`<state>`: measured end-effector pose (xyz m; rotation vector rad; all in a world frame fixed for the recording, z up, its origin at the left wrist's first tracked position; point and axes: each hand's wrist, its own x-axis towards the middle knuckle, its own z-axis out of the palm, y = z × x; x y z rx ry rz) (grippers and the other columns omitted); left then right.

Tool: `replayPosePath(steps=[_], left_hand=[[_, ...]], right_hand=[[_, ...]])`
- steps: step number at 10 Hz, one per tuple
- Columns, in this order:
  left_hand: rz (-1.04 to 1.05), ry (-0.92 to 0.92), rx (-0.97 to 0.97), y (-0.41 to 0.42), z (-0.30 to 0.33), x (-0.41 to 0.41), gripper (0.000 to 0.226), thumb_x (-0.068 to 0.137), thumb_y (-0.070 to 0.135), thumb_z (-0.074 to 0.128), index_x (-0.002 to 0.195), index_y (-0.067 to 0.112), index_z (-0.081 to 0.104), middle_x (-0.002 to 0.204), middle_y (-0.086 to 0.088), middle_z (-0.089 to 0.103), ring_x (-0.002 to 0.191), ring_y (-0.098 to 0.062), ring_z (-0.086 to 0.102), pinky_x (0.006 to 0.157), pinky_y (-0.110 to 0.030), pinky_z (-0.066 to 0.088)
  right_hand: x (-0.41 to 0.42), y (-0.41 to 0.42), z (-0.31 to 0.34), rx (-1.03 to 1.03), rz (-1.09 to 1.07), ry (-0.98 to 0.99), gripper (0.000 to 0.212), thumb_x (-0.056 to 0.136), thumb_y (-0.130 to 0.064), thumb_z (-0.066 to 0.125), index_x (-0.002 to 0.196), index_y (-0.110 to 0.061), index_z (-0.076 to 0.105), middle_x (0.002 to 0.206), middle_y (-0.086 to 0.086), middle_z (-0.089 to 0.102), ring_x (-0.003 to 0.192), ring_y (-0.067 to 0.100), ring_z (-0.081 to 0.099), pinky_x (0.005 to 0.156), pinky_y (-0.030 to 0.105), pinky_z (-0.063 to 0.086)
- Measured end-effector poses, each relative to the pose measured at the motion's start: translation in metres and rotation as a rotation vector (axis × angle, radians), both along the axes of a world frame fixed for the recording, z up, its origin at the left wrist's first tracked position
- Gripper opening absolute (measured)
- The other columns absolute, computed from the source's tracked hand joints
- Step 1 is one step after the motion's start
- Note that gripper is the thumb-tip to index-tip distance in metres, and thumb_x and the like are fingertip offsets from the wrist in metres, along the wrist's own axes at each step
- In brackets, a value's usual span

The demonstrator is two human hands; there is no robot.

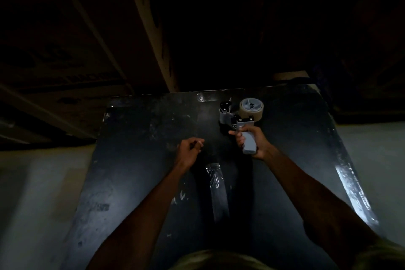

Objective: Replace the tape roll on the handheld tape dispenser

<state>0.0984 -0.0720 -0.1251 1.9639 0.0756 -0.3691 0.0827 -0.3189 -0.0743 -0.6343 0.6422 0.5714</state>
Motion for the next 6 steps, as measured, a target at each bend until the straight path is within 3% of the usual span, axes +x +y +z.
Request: replayPosePath(steps=[2, 4, 5, 6], left_hand=[[-0.032, 0.012, 0.044, -0.001, -0.002, -0.005, 0.019, 0.097, 0.005, 0.054, 0.106, 0.0, 0.07, 0.092, -0.011, 0.07, 0.066, 0.002, 0.06, 0.056, -0.006, 0.044], [-0.076, -0.027, 0.102, 0.003, 0.002, -0.007, 0.023, 0.087, 0.022, 0.064, 0.105, 0.013, 0.075, 0.1, -0.01, 0.076, 0.089, -0.019, 0.07, 0.088, -0.037, 0.056], [-0.125, -0.072, 0.186, 0.003, 0.022, -0.013, 0.023, 0.091, 0.019, 0.063, 0.111, 0.013, 0.074, 0.106, -0.007, 0.075, 0.097, -0.019, 0.07, 0.091, -0.031, 0.055], [-0.16, -0.118, 0.275, 0.009, 0.028, -0.015, 0.037, 0.087, 0.046, 0.054, 0.114, 0.028, 0.071, 0.11, -0.001, 0.074, 0.099, -0.016, 0.069, 0.093, -0.034, 0.055]], right_hand=[[-0.011, 0.004, -0.012, -0.209, -0.015, -0.037, 0.015, 0.089, -0.019, 0.062, 0.085, -0.004, 0.06, 0.059, 0.003, 0.061, 0.047, 0.012, 0.058, 0.042, 0.02, 0.049], [-0.028, 0.015, -0.011, -0.768, -0.077, 0.011, 0.03, 0.068, -0.028, 0.088, 0.077, -0.005, 0.07, 0.069, 0.013, 0.069, 0.051, 0.019, 0.064, 0.046, 0.027, 0.051], [-0.038, 0.018, -0.007, -1.054, -0.009, -0.023, 0.035, 0.073, -0.037, 0.084, 0.082, -0.005, 0.072, 0.075, 0.014, 0.072, 0.053, 0.021, 0.064, 0.045, 0.027, 0.054], [-0.047, 0.028, 0.0, -1.548, 0.138, -0.122, 0.073, 0.074, -0.058, 0.072, 0.125, -0.006, 0.06, 0.119, 0.019, 0.063, 0.108, 0.035, 0.061, 0.091, 0.042, 0.054]])
